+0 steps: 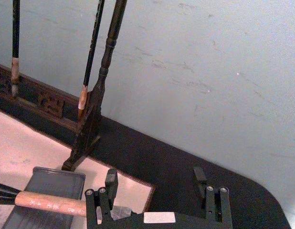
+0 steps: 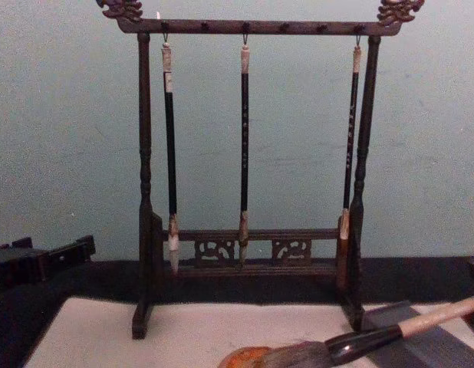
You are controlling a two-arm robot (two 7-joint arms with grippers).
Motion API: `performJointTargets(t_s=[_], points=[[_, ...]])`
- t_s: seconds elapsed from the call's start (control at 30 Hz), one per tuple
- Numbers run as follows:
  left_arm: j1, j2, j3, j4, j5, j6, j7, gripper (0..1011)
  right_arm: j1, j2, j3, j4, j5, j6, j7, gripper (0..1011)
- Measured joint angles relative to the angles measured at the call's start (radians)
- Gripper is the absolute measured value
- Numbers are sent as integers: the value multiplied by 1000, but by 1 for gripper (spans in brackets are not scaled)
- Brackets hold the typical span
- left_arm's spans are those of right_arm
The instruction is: Pick up the brush from the inkstone, write on the paper, then place the brush back to its original position.
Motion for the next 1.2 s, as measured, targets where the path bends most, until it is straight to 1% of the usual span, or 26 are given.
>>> performJointTargets(t_s=[0.1,0.3,0.6,0.67,0.8,0.9,1.07,1.2], points=[[0,0,0,0,0,0,0,1002,-23,2,23,-20,25,5,17,1001],[0,0,0,0,0,0,0,1002,-67,12,53,-73,47,5,38,1001],[0,0,0,0,0,0,0,1002,-131,24,92,-137,49,3,39,1001],[0,0,0,0,0,0,0,1002,-149,24,105,-150,57,2,40,1001],[0,0,0,0,0,0,0,1002,-186,25,127,-174,83,0,52,1001],[0,0,0,0,0,0,0,1002,-223,24,149,-199,112,-4,71,1001],[0,0,0,0,0,0,0,1002,-257,18,169,-220,136,-3,86,1001],[0,0,0,0,0,0,0,1000,-278,5,184,-225,160,4,106,1002]])
